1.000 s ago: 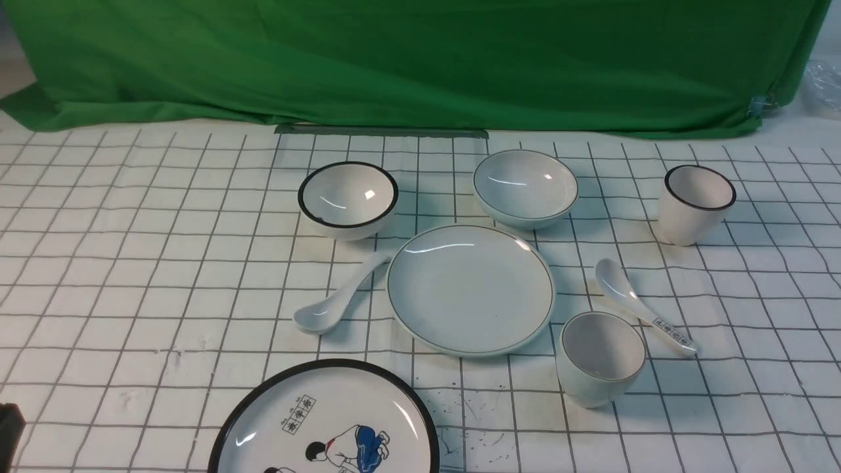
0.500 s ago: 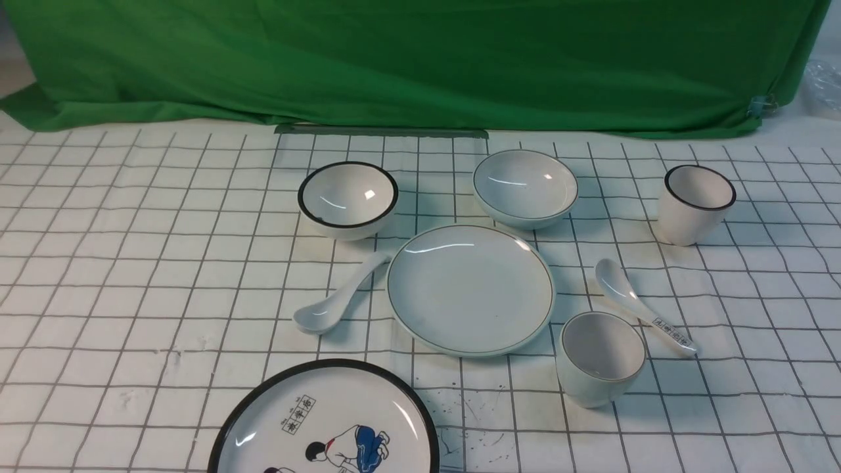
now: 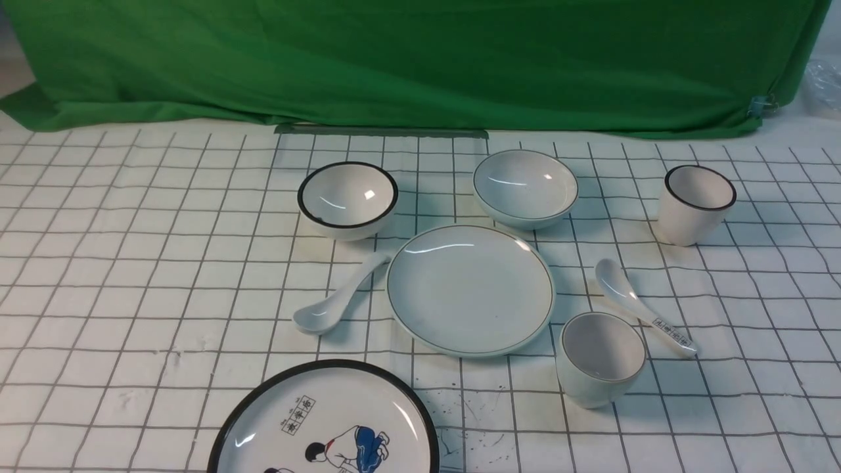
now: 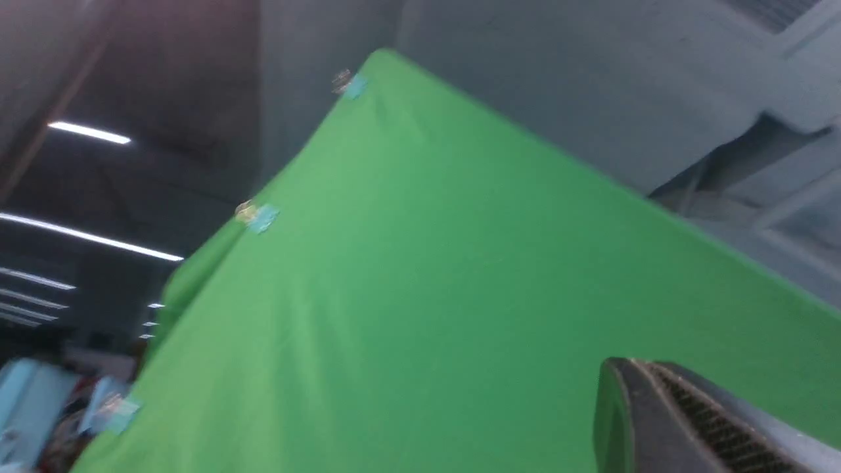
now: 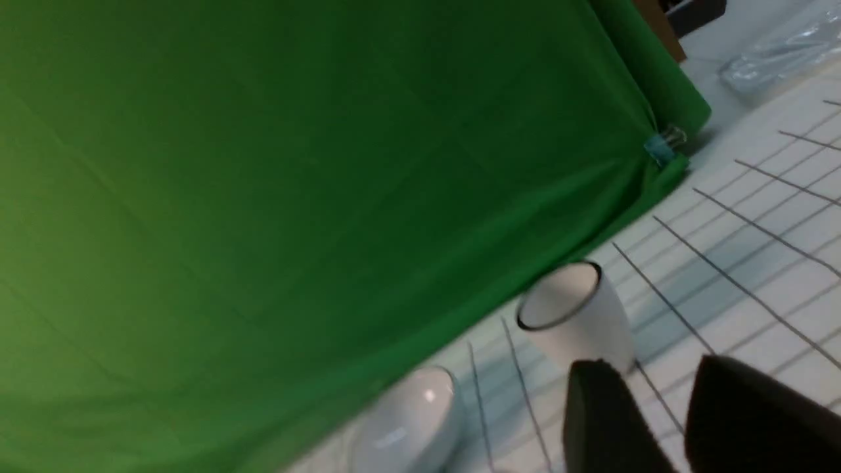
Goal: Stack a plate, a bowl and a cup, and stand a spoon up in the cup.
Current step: Use the right arm to grab a blue rice bowl
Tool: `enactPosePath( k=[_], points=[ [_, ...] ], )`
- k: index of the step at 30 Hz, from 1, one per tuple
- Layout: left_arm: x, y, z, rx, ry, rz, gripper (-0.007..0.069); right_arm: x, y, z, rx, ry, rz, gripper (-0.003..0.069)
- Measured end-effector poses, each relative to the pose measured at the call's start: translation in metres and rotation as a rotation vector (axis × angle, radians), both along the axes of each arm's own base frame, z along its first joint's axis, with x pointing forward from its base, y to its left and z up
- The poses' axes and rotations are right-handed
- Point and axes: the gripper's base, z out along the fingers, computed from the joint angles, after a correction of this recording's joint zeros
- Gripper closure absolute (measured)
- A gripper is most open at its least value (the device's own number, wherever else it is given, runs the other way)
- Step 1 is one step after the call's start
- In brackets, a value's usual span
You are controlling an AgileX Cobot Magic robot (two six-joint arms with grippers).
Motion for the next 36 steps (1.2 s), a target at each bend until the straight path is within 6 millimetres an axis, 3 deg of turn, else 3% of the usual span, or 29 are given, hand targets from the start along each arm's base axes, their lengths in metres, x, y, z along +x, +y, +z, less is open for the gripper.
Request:
enactPosePath(
  k=[1,3,4,8,10,11,14,16,17,19,21,22,28,29,30,31,32,33,35,36],
  points=[
    [-0.005,-0.002,0.016,0.025,0.000,-0.011,0.0619,0.000,-0.001,0.002,0.014,-0.020,-0.007,0.0421],
    [-0.006,-0.005,0.029,0.057,0.031,-0.022,0.0619,0.000,-0.001,0.002,0.018,-0.027,-0.009,0.0421],
    [-0.007,-0.008,0.047,0.090,0.077,-0.033,0.0619,0.000,-0.001,0.003,0.033,-0.039,-0.011,0.0421],
    [0.006,-0.012,0.085,0.150,0.306,-0.057,0.0619,-0.002,0.000,0.011,0.065,-0.058,0.006,0.0447],
    [0.025,-0.013,0.092,0.160,0.502,-0.082,0.0619,-0.004,0.004,0.032,-0.048,-0.011,0.053,0.0496],
    [0.028,-0.014,0.090,0.165,0.544,-0.086,0.0619,-0.004,0.005,0.040,-0.069,-0.012,0.059,0.0503],
    [0.062,-0.016,0.086,0.213,0.833,-0.116,0.0619,-0.003,0.009,0.077,-0.199,0.071,0.116,0.0578],
    [0.099,-0.020,0.065,0.286,1.126,-0.189,0.0619,0.020,0.017,0.121,-0.365,0.285,0.226,0.0627],
    [0.110,-0.023,0.055,0.315,1.218,-0.232,0.0619,0.032,0.020,0.132,-0.412,0.372,0.273,0.0627],
    [0.134,-0.029,0.029,0.355,1.414,-0.346,0.0619,0.061,0.028,0.147,-0.494,0.545,0.367,0.0624],
    [0.144,-0.032,0.018,0.362,1.492,-0.404,0.0619,0.077,0.032,0.153,-0.529,0.624,0.410,0.0620],
    [0.155,-0.036,0.003,0.369,1.592,-0.484,0.0619,0.104,0.038,0.156,-0.575,0.732,0.468,0.0616],
    [0.173,-0.039,-0.021,0.422,1.717,-0.561,0.0619,0.214,0.056,0.167,-0.644,0.890,0.557,0.0568],
    [0.173,-0.038,-0.021,0.425,1.717,-0.561,0.0619,0.217,0.056,0.163,-0.643,0.902,0.561,0.0568],
    [0.173,-0.038,-0.021,0.445,1.718,-0.551,0.0619,0.247,0.061,0.162,-0.657,0.909,0.570,0.0536],
    [0.173,-0.037,-0.021,0.447,1.718,-0.551,0.0619,0.247,0.061,0.165,-0.660,0.897,0.568,0.0532],
    [0.173,-0.037,-0.021,0.457,1.715,-0.547,0.0619,0.276,0.066,0.157,-0.674,0.912,0.581,0.0493],
    [0.172,-0.037,-0.020,0.461,1.715,-0.546,0.0619,0.292,0.068,0.152,-0.679,0.913,0.583,0.0461],
    [0.172,-0.037,-0.020,0.463,1.713,-0.544,0.0619,0.322,0.073,0.139,-0.689,0.920,0.590,0.0381],
    [0.172,-0.037,-0.020,0.464,1.712,-0.544,0.0619,0.325,0.073,0.138,-0.689,0.922,0.591,0.0372]
  ],
)
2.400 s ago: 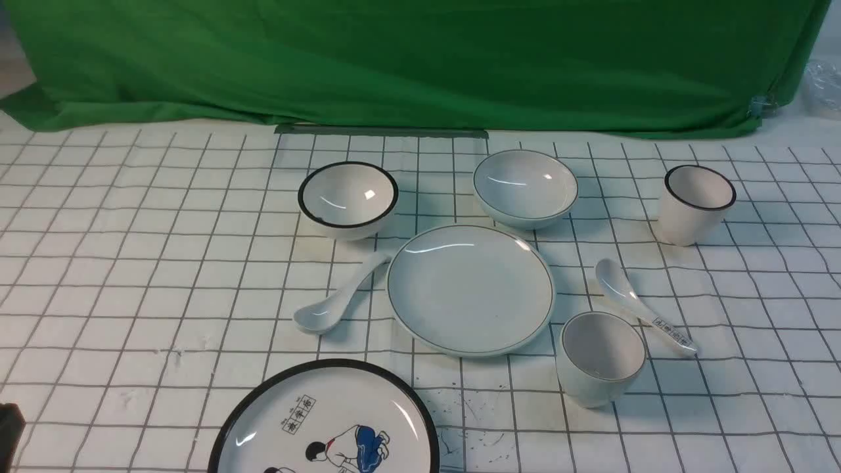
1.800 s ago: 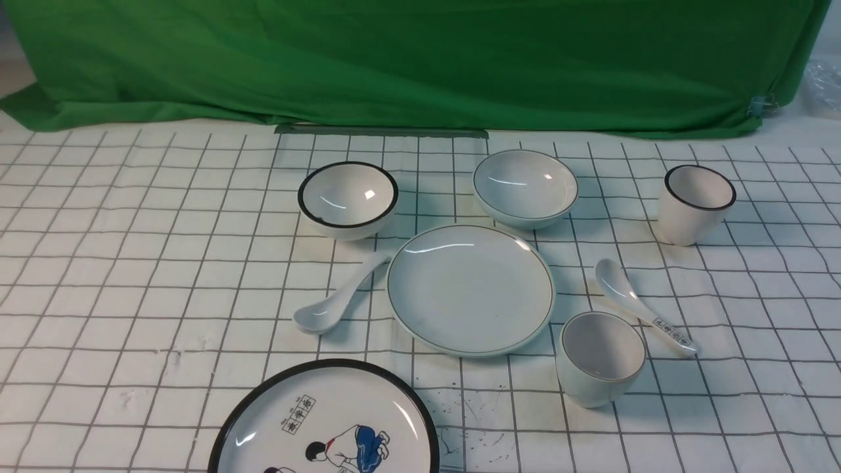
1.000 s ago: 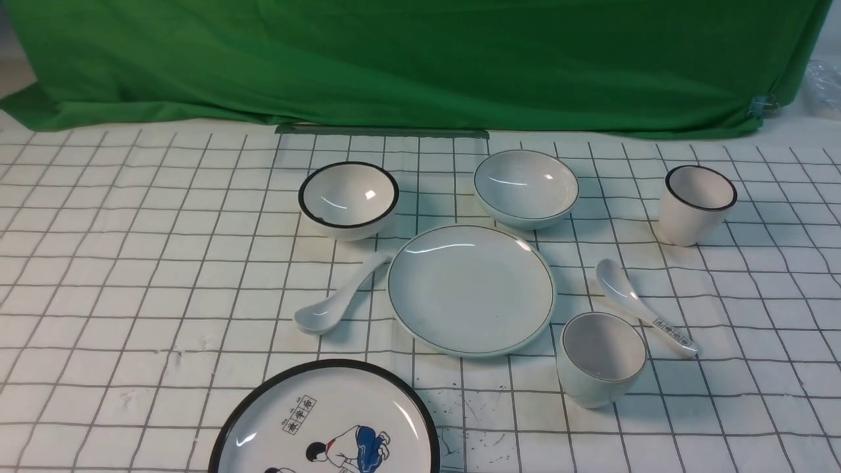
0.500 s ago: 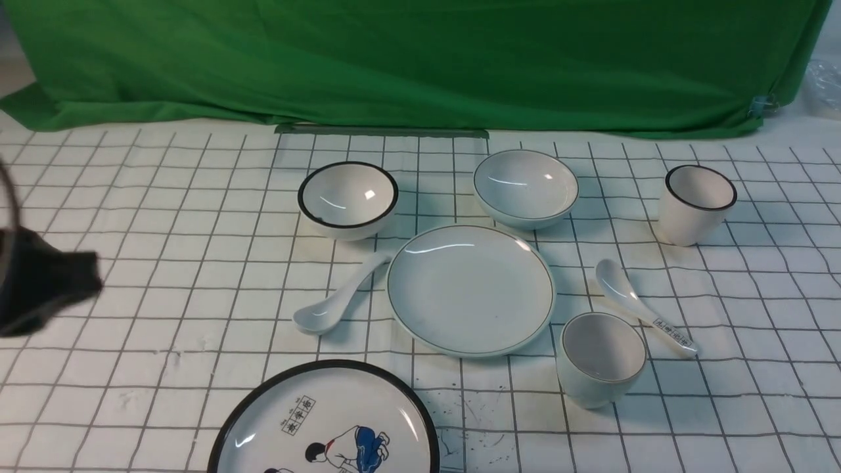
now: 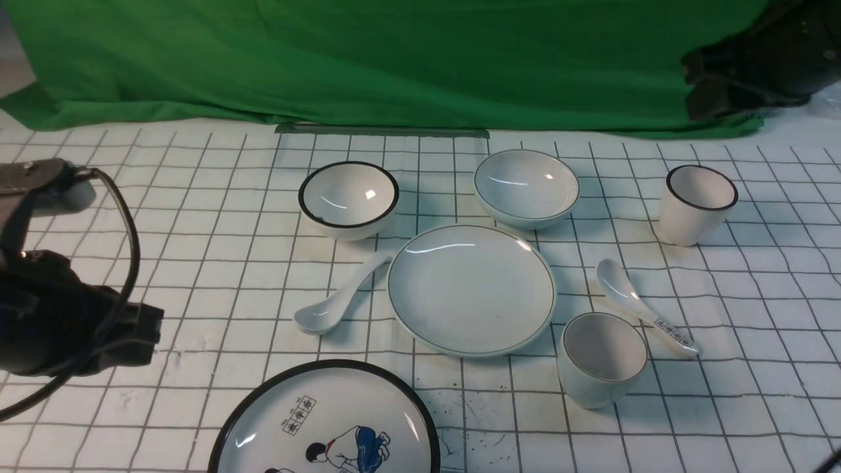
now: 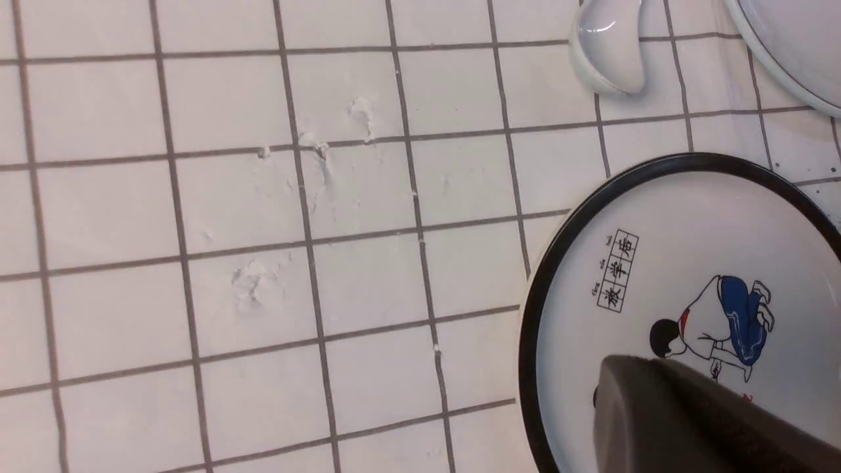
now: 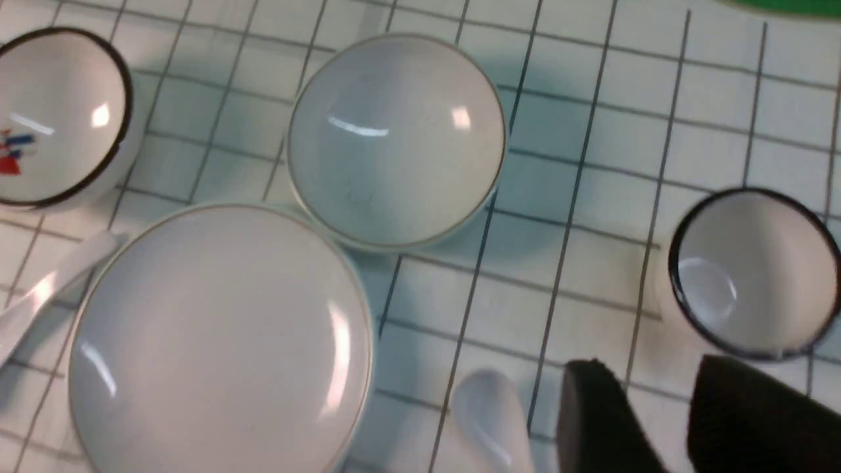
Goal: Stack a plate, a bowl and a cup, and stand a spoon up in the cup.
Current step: Use the right arm to grab a blue rice bowl
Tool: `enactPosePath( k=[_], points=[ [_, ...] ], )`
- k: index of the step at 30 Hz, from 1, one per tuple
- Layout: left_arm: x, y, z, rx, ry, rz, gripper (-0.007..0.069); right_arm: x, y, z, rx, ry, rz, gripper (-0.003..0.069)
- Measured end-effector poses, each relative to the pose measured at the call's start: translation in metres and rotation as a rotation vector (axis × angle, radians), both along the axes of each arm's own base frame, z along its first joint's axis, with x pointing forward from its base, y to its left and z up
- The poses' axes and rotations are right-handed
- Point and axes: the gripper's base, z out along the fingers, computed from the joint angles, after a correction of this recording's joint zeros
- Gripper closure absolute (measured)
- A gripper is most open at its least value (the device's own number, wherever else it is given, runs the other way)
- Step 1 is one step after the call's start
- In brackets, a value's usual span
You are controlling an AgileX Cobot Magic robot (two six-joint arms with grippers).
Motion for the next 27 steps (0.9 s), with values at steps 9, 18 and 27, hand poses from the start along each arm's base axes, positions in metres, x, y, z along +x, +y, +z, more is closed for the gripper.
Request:
enactPosePath(
  k=[9,18,27],
  points=[
    [-0.001,0.000,0.000,-0.001,0.014,-0.006,0.0619,0.094,0.042,-0.104,-0.007,0.028,0.037,0.0174],
    [-0.002,0.000,-0.001,0.000,0.016,-0.008,0.0619,0.118,0.051,-0.171,0.006,0.033,-0.001,0.0186],
    [-0.001,0.000,0.000,0.004,0.004,-0.005,0.0619,0.120,0.052,-0.179,0.021,0.047,-0.026,0.0558]
  ],
)
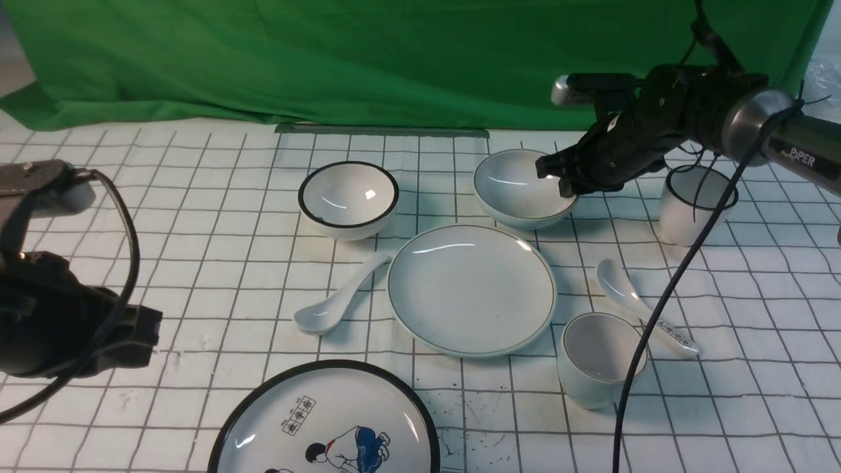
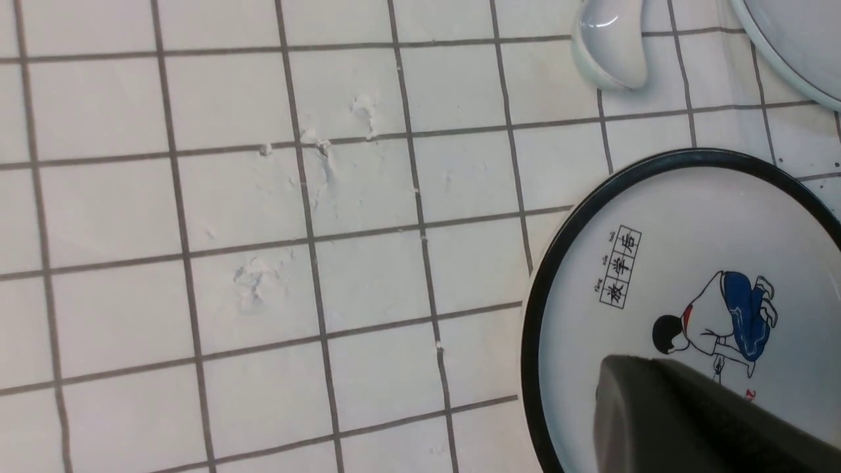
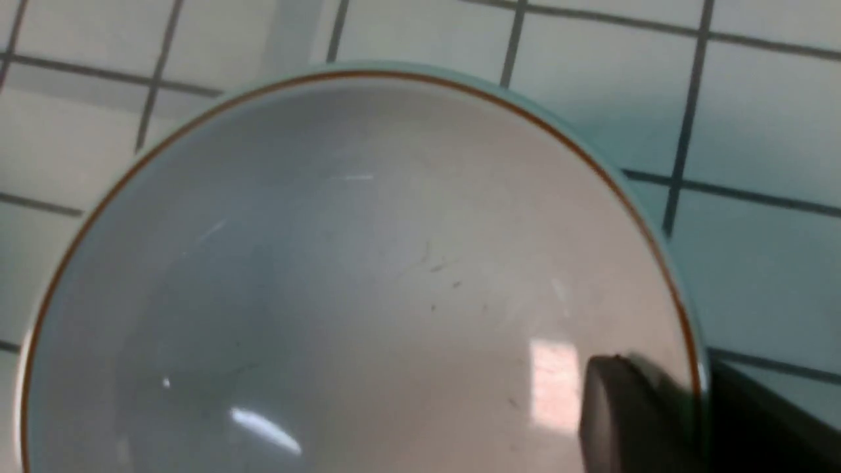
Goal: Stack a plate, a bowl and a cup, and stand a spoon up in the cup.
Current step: Use the right arm to grab a blue rice bowl, then use the right arm to put the blue rice bowl into the blue large plate in the middle
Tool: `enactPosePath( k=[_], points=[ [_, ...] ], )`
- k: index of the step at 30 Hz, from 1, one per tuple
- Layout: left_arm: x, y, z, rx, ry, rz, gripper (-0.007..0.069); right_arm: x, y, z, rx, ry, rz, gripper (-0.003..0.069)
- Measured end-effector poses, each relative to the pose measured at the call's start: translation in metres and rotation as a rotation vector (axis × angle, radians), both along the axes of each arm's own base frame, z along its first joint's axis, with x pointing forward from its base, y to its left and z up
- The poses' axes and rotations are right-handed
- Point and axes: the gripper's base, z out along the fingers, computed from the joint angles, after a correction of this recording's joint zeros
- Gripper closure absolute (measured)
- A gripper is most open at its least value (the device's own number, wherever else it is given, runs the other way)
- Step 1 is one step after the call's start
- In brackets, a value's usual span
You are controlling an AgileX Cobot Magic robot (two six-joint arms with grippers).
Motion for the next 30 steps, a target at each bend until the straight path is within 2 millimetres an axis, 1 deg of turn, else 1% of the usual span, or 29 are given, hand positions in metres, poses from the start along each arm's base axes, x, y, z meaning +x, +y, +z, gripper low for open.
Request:
enactPosePath(
  k=[1,4,5,8,9,10,11,12,13,15,16,17,18,19,20,21,22,23,25,30],
  points=[
    [0.000,0.000,0.000,0.000,-0.001,0.000,0.0619,0.000,0.000,0.008,0.006,-0.012,0.004,0.0581],
    [0.000,0.000,0.000,0.003,-0.006,-0.004,0.0619,-0.006,0.000,0.035,-0.012,-0.023,0.034,0.0580],
    [0.001,0.000,0.000,0.004,-0.010,-0.002,0.0619,-0.009,-0.001,0.049,-0.013,-0.030,0.043,0.0580],
    [0.002,0.000,0.001,0.006,-0.022,0.000,0.0619,-0.025,-0.002,0.102,-0.001,-0.085,0.056,0.0580],
    [0.002,0.000,0.001,0.006,-0.023,0.001,0.0619,-0.025,-0.002,0.102,-0.001,-0.085,0.058,0.0580],
    [0.002,0.001,0.001,0.006,-0.025,0.002,0.0619,-0.038,-0.002,0.128,0.004,-0.096,0.071,0.0580],
    [0.002,0.001,0.001,0.006,-0.026,0.002,0.0619,-0.041,-0.001,0.134,0.006,-0.093,0.076,0.0580],
    [0.003,0.001,0.001,0.007,-0.032,0.004,0.0619,-0.057,0.002,0.150,0.002,-0.064,0.115,0.0580],
    [0.003,0.001,0.002,0.007,-0.037,0.005,0.0619,-0.063,0.006,0.154,-0.006,-0.043,0.141,0.0580],
    [0.003,0.001,0.002,0.008,-0.043,0.008,0.0619,-0.069,0.012,0.152,-0.010,-0.014,0.168,0.0580],
    [0.003,0.001,0.002,0.008,-0.048,0.009,0.0619,-0.077,0.024,0.137,-0.019,0.048,0.211,0.0580],
    [0.004,0.001,0.002,0.008,-0.051,0.010,0.0619,-0.078,0.025,0.135,-0.018,0.056,0.216,0.0580],
    [0.004,0.001,0.003,0.009,-0.056,0.012,0.0619,-0.081,0.031,0.124,-0.025,0.086,0.232,0.0580],
    [0.005,0.001,0.003,0.010,-0.063,0.015,0.0619,-0.087,0.041,0.100,-0.040,0.140,0.261,0.0580],
    [0.005,0.001,0.003,0.010,-0.063,0.015,0.0619,-0.089,0.043,0.095,-0.044,0.154,0.267,0.0580],
    [0.005,0.002,0.003,0.011,-0.066,0.015,0.0619,-0.094,0.049,0.076,-0.050,0.185,0.277,0.0580],
    [0.005,0.002,0.003,0.012,-0.067,0.016,0.0619,-0.095,0.052,0.069,-0.049,0.184,0.277,0.0580],
    [0.005,0.002,0.003,0.012,-0.068,0.016,0.0619,-0.098,0.054,0.058,-0.050,0.188,0.275,0.0580],
    [0.005,0.002,0.003,0.012,-0.068,0.016,0.0619,-0.099,0.057,0.048,-0.035,0.156,0.259,0.0580],
    [0.005,0.002,0.003,0.012,-0.068,0.016,0.0619,-0.095,0.060,0.040,-0.016,0.121,0.241,0.0580]
  ],
)
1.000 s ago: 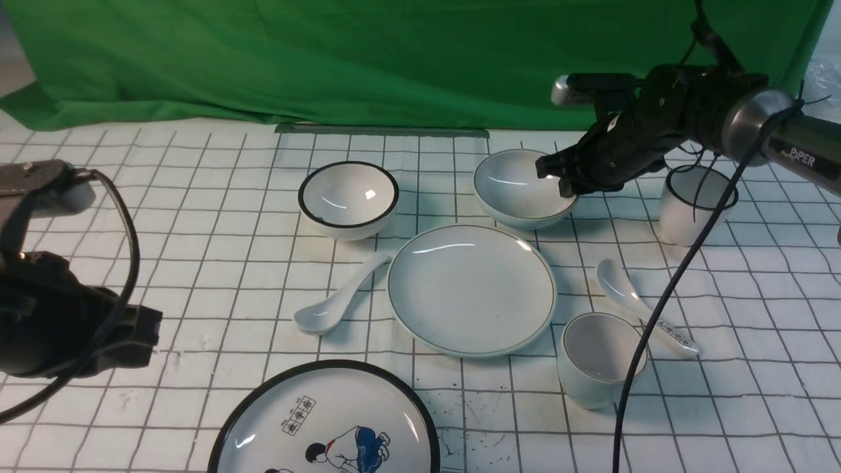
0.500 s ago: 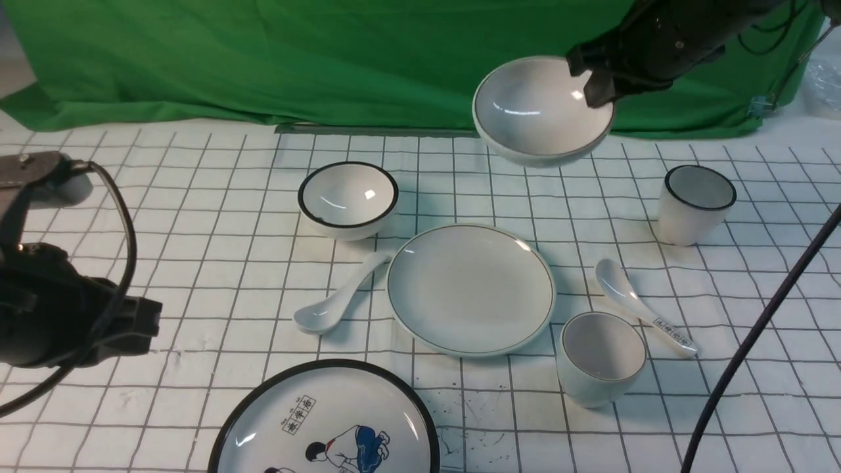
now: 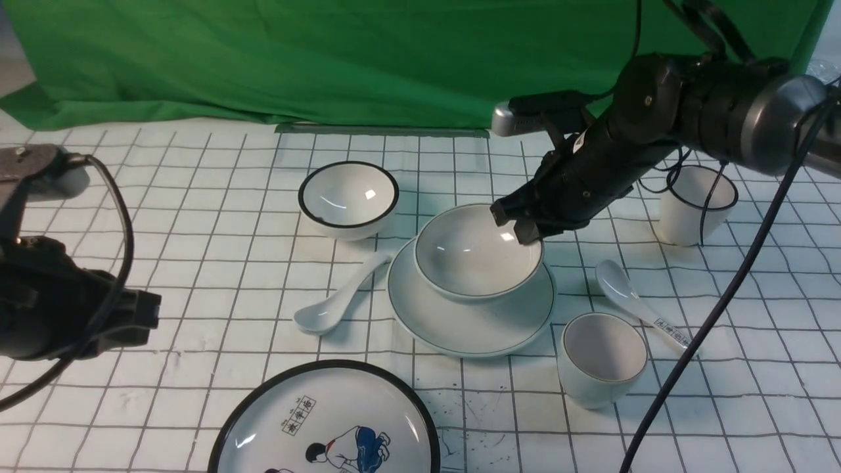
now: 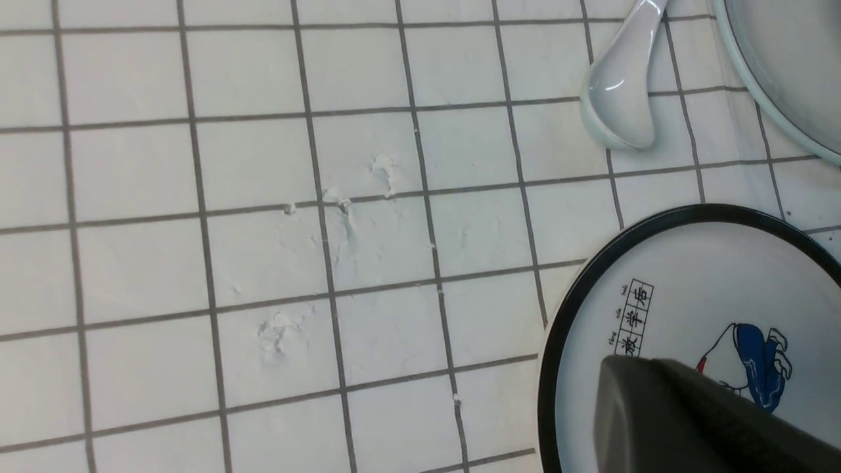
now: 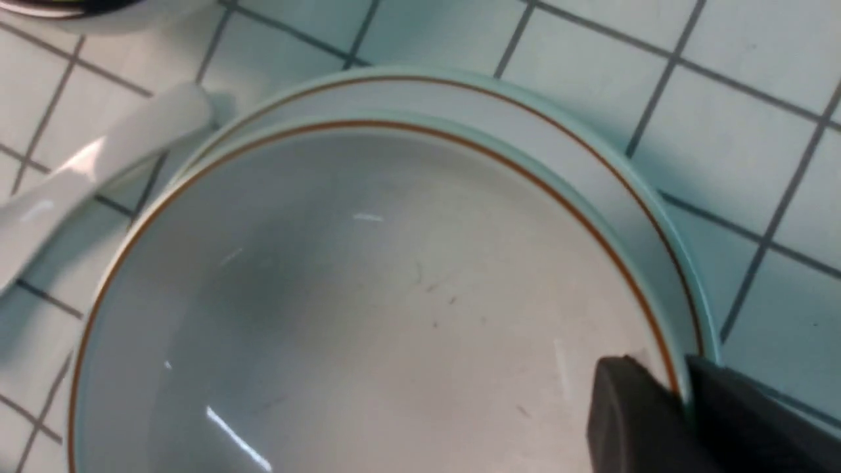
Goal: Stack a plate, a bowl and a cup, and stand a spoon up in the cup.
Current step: Use the right arm to put the blue rice bowl into the blue large plate in the middle, then use the right arm to grab a blue teacup
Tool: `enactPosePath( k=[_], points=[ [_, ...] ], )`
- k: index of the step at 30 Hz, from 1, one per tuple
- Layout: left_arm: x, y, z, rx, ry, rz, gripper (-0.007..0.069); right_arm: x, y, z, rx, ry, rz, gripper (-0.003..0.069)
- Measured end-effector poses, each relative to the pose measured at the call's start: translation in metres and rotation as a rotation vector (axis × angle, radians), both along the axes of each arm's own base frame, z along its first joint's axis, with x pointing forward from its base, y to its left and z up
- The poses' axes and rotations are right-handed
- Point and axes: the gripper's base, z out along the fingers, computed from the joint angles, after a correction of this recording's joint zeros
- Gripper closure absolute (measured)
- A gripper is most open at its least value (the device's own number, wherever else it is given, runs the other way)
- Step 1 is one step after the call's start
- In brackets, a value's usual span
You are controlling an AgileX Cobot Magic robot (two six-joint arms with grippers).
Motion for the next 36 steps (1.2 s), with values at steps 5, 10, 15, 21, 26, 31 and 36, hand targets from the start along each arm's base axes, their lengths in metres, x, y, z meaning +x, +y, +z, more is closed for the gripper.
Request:
enactPosePath(
  k=[5,10,15,21,26,31,36],
  points=[
    [-0.001,-0.001,0.000,-0.008,0.013,-0.003,0.0619,0.004,0.002,-0.022,-0.014,0.045,-0.006,0.0578],
    [-0.001,-0.001,0.000,-0.011,0.015,-0.003,0.0619,0.004,0.003,-0.024,0.006,0.059,-0.038,0.0522],
    [-0.001,-0.002,0.000,-0.027,0.017,-0.001,0.0619,-0.002,0.002,-0.001,-0.025,0.138,0.001,0.0148],
    [-0.001,-0.003,0.000,-0.040,0.011,0.005,0.0619,-0.018,-0.013,0.051,-0.160,0.169,0.050,0.0096],
    [-0.001,-0.003,0.001,-0.043,0.009,0.006,0.0619,-0.042,-0.037,0.080,-0.289,0.172,0.011,0.0116],
    [-0.001,-0.003,0.001,-0.036,0.005,-0.005,0.0619,-0.058,-0.044,0.045,-0.340,0.286,0.005,0.0097],
    [0.000,-0.003,0.001,-0.034,0.001,-0.007,0.0619,-0.070,-0.048,0.009,-0.346,0.346,0.001,0.0095]
  ],
)
